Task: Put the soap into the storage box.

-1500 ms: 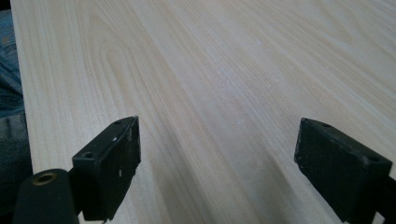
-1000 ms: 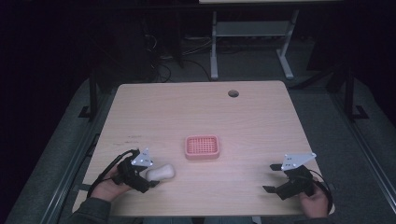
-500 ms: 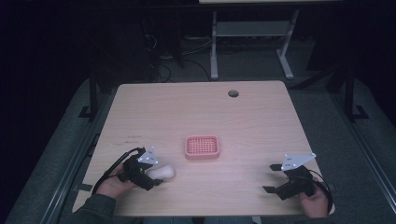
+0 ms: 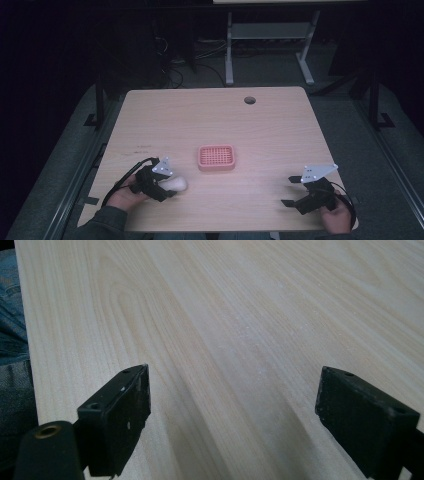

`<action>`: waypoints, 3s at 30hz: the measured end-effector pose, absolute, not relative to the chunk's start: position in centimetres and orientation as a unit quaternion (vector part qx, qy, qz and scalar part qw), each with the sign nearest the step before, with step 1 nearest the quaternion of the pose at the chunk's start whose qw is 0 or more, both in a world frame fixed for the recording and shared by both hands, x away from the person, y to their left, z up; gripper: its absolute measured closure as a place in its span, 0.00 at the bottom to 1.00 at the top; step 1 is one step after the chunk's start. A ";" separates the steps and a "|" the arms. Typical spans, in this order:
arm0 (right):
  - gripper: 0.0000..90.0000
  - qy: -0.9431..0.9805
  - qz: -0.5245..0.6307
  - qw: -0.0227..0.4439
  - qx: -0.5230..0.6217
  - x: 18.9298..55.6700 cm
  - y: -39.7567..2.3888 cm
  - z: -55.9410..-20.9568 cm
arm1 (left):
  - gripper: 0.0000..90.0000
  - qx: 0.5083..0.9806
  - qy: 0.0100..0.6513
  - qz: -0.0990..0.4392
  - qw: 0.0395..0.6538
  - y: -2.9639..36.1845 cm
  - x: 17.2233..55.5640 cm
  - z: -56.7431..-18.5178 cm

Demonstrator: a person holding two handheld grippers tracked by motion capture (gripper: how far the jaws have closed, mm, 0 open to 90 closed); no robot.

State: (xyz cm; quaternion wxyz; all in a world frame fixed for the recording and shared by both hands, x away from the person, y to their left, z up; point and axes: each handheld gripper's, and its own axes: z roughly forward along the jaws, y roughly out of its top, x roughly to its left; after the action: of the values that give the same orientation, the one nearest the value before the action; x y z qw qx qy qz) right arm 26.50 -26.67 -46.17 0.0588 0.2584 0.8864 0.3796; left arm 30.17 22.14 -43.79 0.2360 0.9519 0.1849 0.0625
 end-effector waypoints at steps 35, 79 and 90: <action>0.16 0.887 0.380 0.057 0.255 26.5 -26.7 -46.3 | 0.51 0.957 0.178 0.057 0.220 21.8 30.4 -44.4; 0.16 0.887 0.380 0.059 0.257 26.5 -26.7 -46.2 | 0.55 0.956 0.177 0.059 0.228 21.5 29.8 -43.5; 0.16 0.886 0.380 0.060 0.258 26.4 -26.7 -46.2 | 0.55 0.955 0.173 0.060 0.235 21.5 29.7 -43.2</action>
State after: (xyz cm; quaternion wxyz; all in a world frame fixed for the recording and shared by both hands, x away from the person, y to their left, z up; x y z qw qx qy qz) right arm 26.44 -26.73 -46.19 0.0602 0.2580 0.8861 0.3804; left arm 29.74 21.52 -43.20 0.2348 0.9547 0.1726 0.0600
